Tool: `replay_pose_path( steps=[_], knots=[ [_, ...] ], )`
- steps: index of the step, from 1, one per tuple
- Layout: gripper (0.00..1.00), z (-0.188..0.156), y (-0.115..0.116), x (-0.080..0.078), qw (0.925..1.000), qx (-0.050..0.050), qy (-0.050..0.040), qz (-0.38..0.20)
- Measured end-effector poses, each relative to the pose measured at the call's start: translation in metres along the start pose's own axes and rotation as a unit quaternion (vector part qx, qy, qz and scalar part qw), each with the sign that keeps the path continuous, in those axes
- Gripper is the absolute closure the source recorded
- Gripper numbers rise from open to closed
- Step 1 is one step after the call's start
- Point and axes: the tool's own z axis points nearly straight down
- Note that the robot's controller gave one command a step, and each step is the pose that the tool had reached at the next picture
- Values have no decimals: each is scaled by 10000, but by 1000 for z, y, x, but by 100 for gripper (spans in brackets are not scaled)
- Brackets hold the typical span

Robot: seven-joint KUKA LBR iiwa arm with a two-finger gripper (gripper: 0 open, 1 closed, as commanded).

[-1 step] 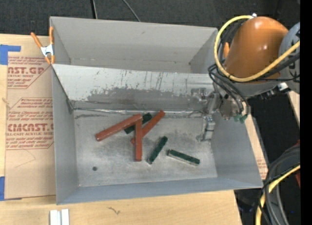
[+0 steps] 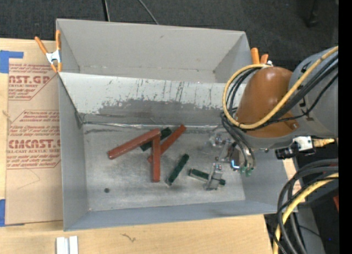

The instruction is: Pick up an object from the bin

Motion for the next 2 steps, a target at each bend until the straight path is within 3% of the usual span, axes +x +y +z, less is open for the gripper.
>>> replay_pose_path(
  steps=[1,2],
  knots=[
    [0,-2,-17,10,9907,-5,-20,1362],
    [0,50,2,16,9864,0,0,1644]
  ],
)
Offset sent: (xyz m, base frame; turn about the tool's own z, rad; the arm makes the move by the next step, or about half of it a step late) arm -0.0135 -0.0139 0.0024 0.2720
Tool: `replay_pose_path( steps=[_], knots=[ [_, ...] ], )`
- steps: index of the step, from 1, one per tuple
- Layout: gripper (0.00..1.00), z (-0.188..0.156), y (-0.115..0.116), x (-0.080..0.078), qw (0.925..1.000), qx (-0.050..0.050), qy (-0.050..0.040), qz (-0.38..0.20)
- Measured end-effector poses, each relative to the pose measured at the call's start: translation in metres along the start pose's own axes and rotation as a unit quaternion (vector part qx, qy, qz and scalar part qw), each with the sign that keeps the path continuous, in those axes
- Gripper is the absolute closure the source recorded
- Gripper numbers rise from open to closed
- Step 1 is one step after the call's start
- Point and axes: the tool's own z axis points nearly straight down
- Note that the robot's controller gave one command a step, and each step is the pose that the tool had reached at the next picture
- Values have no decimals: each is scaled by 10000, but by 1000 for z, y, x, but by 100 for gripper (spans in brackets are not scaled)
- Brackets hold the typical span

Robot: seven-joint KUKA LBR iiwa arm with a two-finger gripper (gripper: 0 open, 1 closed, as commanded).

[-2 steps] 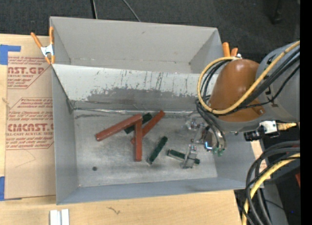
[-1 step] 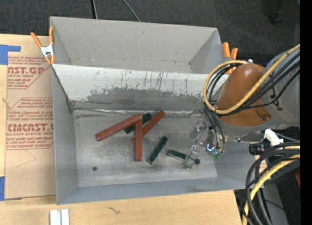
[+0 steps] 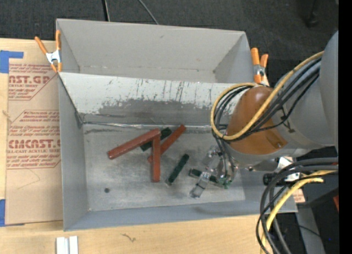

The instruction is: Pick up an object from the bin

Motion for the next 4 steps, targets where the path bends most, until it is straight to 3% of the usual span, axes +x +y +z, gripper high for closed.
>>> replay_pose_path(
  steps=[1,2,3,4],
  knots=[
    [0,40,-18,-15,9896,-3,-7,1439],
    [0,40,-18,-14,9897,-8,-18,1431],
    [100,40,-18,-15,9897,-15,-27,1429],
    [100,14,-18,-15,9898,-20,-26,1422]
  ],
)
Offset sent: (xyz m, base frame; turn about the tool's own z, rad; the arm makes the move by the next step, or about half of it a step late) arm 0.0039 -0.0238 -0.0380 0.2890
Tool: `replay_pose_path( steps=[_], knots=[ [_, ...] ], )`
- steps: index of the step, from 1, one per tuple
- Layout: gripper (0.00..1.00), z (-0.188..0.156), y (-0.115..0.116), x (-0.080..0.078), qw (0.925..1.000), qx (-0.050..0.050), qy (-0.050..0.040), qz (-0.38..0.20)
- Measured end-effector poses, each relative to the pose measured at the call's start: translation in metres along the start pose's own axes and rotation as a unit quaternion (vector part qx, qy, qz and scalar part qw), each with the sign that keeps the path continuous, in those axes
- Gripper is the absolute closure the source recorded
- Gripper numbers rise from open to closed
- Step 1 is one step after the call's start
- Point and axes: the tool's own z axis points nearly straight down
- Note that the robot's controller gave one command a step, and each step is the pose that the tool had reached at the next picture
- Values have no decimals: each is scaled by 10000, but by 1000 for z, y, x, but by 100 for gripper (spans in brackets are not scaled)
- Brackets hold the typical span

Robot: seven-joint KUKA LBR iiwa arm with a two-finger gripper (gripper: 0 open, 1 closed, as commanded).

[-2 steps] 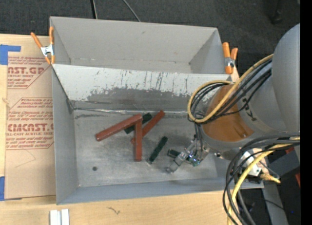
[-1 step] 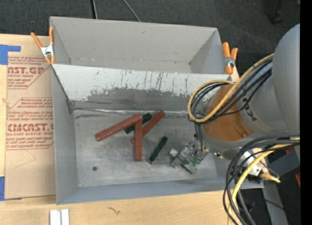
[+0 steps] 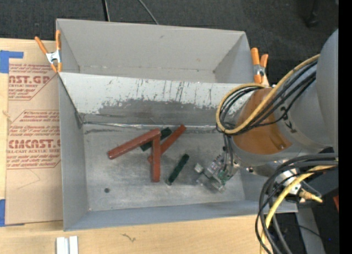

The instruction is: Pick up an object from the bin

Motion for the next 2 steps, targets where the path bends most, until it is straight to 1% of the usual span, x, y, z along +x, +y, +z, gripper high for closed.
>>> replay_pose_path(
  steps=[1,2],
  knots=[
    [100,-33,0,0,10000,-2,-4,-8],
    [100,-89,1,-1,10000,-13,-16,-16]
  ],
)
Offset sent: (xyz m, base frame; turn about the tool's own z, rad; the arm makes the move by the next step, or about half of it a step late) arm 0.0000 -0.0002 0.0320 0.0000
